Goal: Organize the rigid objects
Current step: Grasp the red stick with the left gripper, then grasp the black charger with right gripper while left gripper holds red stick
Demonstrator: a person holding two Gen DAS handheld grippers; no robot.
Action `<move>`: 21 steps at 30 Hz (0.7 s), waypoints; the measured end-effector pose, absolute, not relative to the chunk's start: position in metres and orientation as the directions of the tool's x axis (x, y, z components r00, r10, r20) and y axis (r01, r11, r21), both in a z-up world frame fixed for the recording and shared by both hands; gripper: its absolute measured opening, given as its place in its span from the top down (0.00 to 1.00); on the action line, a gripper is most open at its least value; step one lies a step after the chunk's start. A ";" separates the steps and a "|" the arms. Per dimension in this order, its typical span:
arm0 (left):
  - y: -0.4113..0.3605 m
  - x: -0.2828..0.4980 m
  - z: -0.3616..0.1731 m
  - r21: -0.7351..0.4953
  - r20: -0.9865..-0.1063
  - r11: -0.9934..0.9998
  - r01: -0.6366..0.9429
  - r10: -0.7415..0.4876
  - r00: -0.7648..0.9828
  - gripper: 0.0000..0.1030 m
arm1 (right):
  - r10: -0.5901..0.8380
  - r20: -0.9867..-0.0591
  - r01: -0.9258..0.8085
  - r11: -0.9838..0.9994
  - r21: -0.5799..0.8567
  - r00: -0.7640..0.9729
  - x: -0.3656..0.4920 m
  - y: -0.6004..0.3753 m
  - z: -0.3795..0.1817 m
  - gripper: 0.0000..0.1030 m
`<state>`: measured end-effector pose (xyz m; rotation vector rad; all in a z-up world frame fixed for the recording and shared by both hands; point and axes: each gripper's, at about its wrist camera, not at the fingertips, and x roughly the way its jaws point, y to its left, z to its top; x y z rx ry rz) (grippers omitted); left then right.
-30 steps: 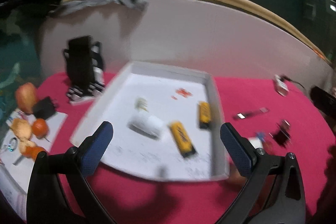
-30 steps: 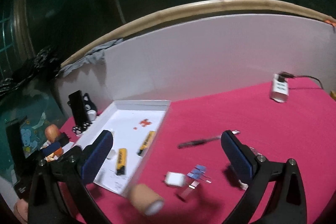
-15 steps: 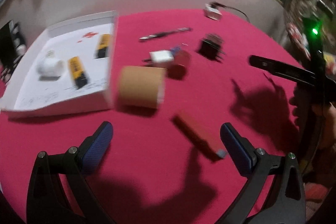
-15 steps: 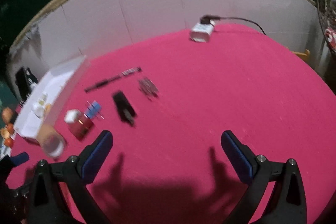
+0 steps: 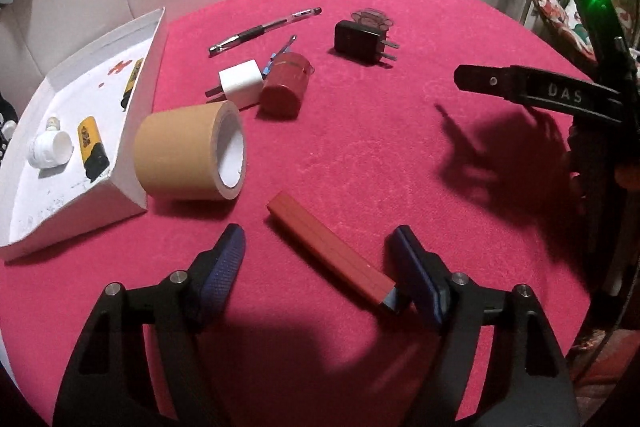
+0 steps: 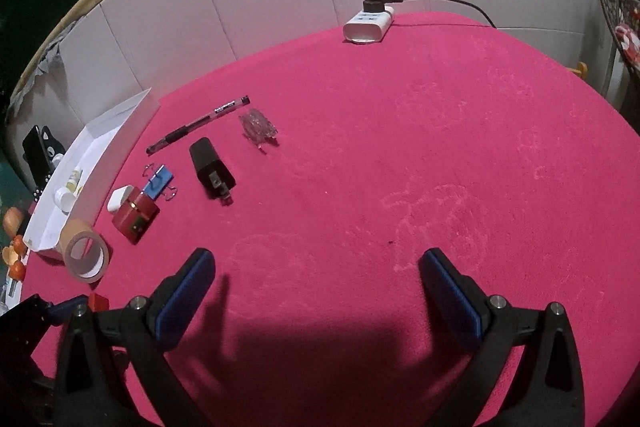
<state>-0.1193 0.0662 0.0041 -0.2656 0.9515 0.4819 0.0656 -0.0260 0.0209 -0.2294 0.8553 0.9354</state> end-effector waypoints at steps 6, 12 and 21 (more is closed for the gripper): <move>0.067 -0.127 0.008 0.012 -0.813 0.871 -0.491 0.295 0.502 0.77 | 0.588 -0.744 -0.784 0.605 0.143 0.318 0.063 -0.020 0.020 0.00; 0.073 -0.138 0.007 0.013 -0.808 0.867 -0.498 0.303 0.506 0.88 | 0.578 -0.749 -0.784 0.607 0.129 0.324 0.062 -0.020 0.018 0.00; 0.077 -0.163 0.012 -0.021 -0.770 0.865 -0.501 0.306 0.561 0.89 | 0.621 -0.738 -0.815 0.553 0.172 0.265 0.069 -0.017 0.023 0.05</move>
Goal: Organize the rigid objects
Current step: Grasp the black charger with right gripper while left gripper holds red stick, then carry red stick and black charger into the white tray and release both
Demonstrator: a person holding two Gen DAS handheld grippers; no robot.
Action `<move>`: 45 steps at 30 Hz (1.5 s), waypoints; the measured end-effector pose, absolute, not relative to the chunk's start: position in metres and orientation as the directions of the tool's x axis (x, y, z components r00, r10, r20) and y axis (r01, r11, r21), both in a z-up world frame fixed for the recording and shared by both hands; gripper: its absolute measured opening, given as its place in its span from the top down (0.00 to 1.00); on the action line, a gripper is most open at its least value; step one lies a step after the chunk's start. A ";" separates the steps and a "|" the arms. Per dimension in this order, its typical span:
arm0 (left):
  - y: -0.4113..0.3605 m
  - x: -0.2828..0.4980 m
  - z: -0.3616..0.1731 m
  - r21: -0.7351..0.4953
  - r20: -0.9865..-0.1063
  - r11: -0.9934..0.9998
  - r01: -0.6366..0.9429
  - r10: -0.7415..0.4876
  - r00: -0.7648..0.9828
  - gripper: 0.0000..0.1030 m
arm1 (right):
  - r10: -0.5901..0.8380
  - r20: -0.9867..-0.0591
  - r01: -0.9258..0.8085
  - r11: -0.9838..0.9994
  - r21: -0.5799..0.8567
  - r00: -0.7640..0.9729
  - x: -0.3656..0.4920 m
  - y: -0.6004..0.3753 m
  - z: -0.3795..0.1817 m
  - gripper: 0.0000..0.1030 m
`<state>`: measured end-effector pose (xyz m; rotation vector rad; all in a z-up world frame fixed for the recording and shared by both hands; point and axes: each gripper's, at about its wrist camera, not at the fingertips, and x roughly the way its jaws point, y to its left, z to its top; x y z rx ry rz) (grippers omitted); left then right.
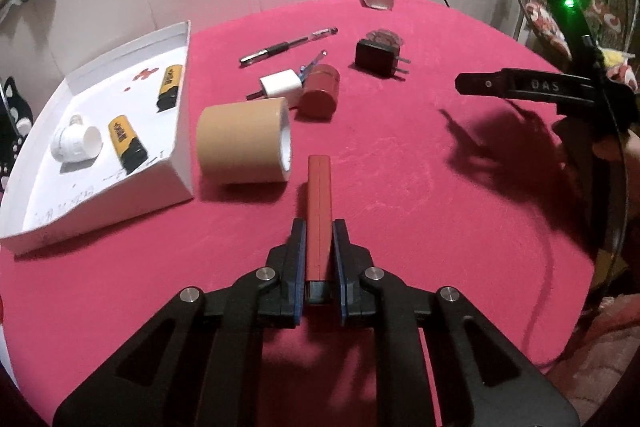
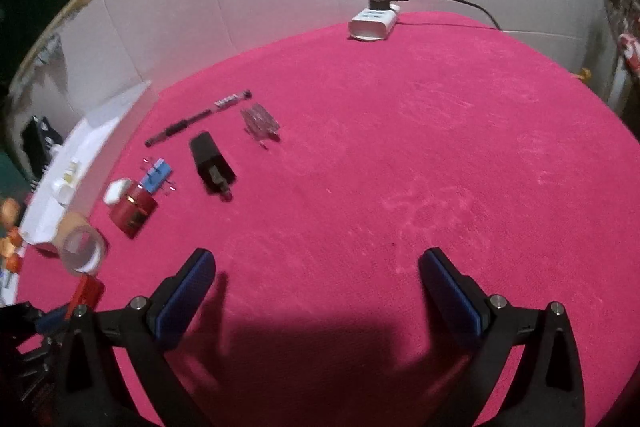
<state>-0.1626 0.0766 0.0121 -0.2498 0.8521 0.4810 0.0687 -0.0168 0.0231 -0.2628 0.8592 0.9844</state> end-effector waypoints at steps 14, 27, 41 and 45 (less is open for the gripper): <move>0.082 -0.180 0.024 -0.070 -0.729 0.847 -0.526 0.316 0.607 0.89 | 0.591 -0.790 -0.950 0.310 0.035 0.164 0.050 0.098 0.023 0.56; 0.084 -0.191 0.042 -0.068 -0.705 0.824 -0.563 0.359 0.611 0.89 | 0.681 -0.716 -0.963 0.264 0.043 0.155 0.023 0.066 0.052 0.81; 0.111 -0.224 0.080 -0.058 -0.637 0.736 -0.675 0.493 0.592 0.89 | 0.828 -0.558 -0.986 0.135 0.099 0.057 -0.029 0.053 0.131 0.81; 0.118 -0.238 0.087 -0.066 -0.619 0.711 -0.701 0.521 0.587 0.89 | 0.840 -0.540 -0.990 0.110 0.086 0.046 -0.040 0.056 0.139 0.81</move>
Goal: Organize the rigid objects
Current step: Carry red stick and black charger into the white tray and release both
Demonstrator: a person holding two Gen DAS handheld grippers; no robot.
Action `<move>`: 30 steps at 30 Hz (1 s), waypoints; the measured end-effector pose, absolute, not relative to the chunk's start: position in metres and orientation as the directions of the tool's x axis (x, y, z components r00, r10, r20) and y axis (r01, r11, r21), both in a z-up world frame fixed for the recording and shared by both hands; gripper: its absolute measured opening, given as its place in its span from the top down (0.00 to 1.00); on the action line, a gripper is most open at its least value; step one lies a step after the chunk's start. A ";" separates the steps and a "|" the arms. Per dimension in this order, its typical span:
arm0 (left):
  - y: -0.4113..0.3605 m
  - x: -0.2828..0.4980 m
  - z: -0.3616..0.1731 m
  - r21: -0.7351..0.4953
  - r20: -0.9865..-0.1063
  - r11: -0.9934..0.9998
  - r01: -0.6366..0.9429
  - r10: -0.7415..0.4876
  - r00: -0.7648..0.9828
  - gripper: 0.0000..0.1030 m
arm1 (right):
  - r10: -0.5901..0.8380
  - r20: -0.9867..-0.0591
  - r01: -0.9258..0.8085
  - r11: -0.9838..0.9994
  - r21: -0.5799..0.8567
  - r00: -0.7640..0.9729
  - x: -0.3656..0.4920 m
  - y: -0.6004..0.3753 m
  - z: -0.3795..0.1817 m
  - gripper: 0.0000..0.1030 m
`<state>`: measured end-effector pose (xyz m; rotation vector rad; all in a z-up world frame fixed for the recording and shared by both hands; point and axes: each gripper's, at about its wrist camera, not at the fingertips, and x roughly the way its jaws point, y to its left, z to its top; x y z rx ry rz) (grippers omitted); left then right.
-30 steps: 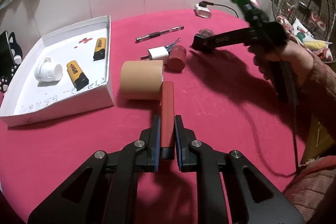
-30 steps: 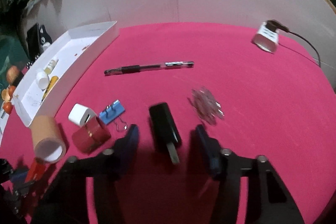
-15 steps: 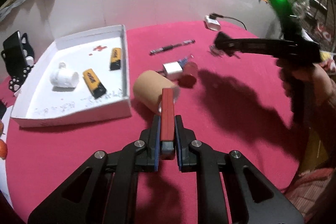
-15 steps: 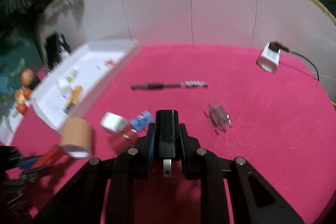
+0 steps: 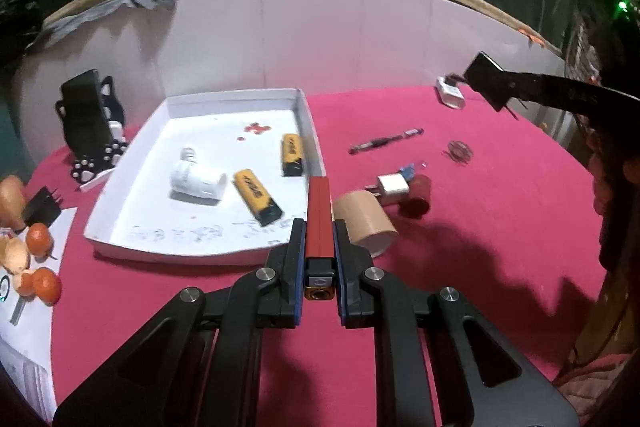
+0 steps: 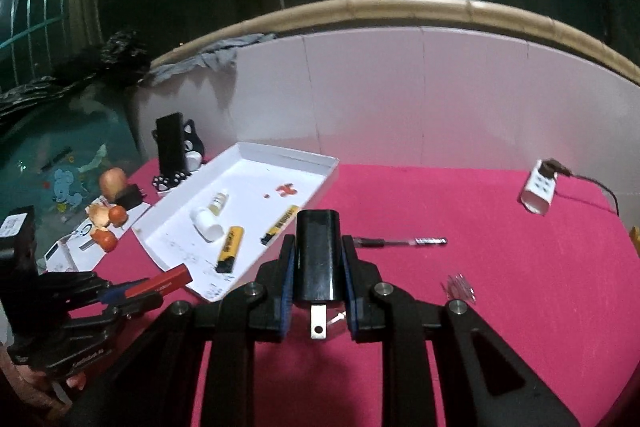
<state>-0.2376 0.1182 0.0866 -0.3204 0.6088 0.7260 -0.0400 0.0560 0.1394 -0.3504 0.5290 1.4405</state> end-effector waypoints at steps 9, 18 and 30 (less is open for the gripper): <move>0.138 -0.268 0.099 -0.080 -0.582 0.655 -0.751 0.581 0.569 0.89 | 0.852 -0.523 -0.995 0.066 0.070 0.019 -0.061 0.069 0.156 0.81; 0.163 -0.289 0.110 -0.066 -0.555 0.602 -0.796 0.641 0.530 0.89 | 0.859 -0.511 -0.998 0.016 0.061 -0.017 -0.083 0.093 0.170 0.81; 0.222 -0.293 0.131 -0.050 -0.534 0.533 -0.845 0.701 0.474 0.89 | 0.849 -0.523 -0.997 -0.044 0.062 -0.070 -0.117 0.134 0.181 0.81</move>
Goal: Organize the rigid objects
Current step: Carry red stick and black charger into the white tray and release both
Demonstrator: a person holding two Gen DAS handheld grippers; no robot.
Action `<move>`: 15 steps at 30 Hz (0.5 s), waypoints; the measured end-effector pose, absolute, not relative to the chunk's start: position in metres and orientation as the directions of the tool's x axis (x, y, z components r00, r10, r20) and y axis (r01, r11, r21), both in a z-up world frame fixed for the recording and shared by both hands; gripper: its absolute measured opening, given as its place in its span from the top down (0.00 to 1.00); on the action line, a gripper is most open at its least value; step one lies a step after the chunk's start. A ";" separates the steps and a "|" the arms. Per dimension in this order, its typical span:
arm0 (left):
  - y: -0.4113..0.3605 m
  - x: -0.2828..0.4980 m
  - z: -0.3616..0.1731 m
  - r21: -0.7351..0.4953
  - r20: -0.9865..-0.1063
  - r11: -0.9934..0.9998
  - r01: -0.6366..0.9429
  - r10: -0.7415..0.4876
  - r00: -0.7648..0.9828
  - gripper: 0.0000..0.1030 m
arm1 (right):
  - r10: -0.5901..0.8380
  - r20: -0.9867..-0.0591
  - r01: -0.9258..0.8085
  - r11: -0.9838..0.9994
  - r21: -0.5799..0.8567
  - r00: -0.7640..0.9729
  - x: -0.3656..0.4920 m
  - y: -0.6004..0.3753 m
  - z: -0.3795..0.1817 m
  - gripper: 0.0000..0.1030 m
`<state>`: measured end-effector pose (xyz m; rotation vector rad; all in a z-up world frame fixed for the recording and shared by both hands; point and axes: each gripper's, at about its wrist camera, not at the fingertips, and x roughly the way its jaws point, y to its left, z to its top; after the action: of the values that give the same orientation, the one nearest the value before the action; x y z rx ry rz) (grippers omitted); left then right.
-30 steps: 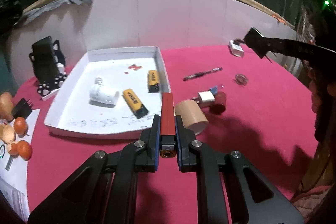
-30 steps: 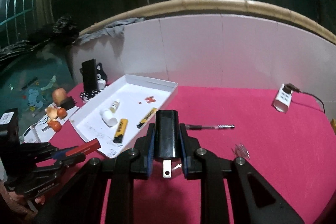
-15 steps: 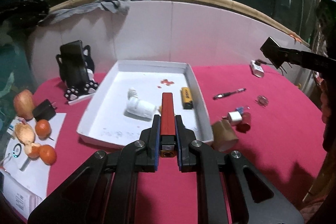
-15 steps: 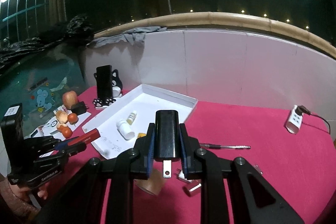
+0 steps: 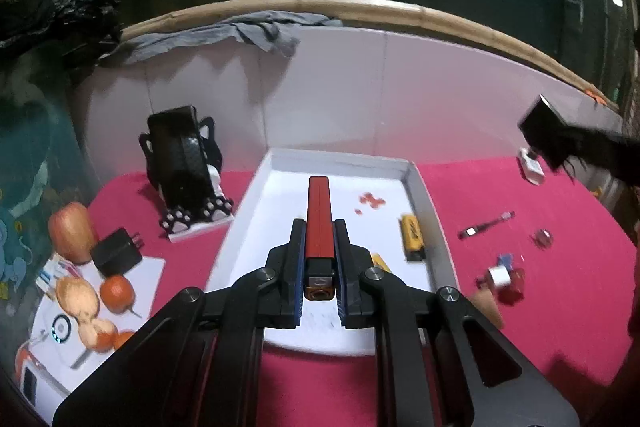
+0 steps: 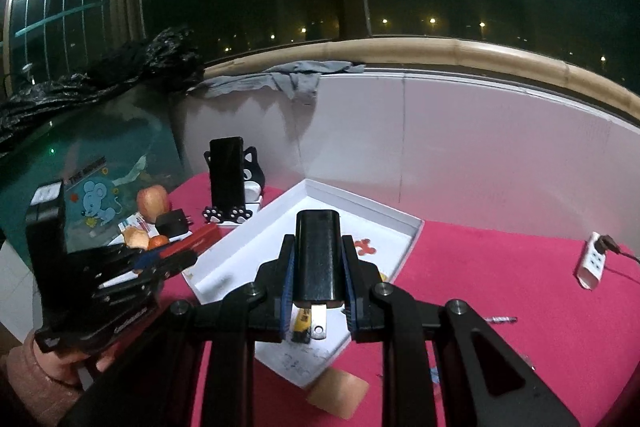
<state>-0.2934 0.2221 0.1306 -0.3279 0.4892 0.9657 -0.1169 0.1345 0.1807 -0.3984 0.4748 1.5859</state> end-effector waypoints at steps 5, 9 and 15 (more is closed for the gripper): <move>0.262 -0.288 0.135 -0.056 -0.553 0.498 -0.865 0.706 0.443 0.89 | 0.826 -0.558 -0.997 -0.041 0.072 -0.074 -0.122 0.161 0.172 0.81; 0.296 -0.276 0.123 -0.064 -0.594 0.467 -0.882 0.692 0.410 0.89 | 0.793 -0.604 -0.995 -0.021 0.102 -0.079 -0.122 0.189 0.154 0.81; 0.335 -0.248 0.083 -0.054 -0.690 0.442 -0.896 0.632 0.353 0.89 | 0.720 -0.691 -0.994 0.018 0.111 -0.064 -0.125 0.230 0.115 0.81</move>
<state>-0.2481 0.3348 0.0831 -0.4687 0.6513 1.0351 -0.1247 0.2300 0.1150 -0.5140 0.6901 1.5095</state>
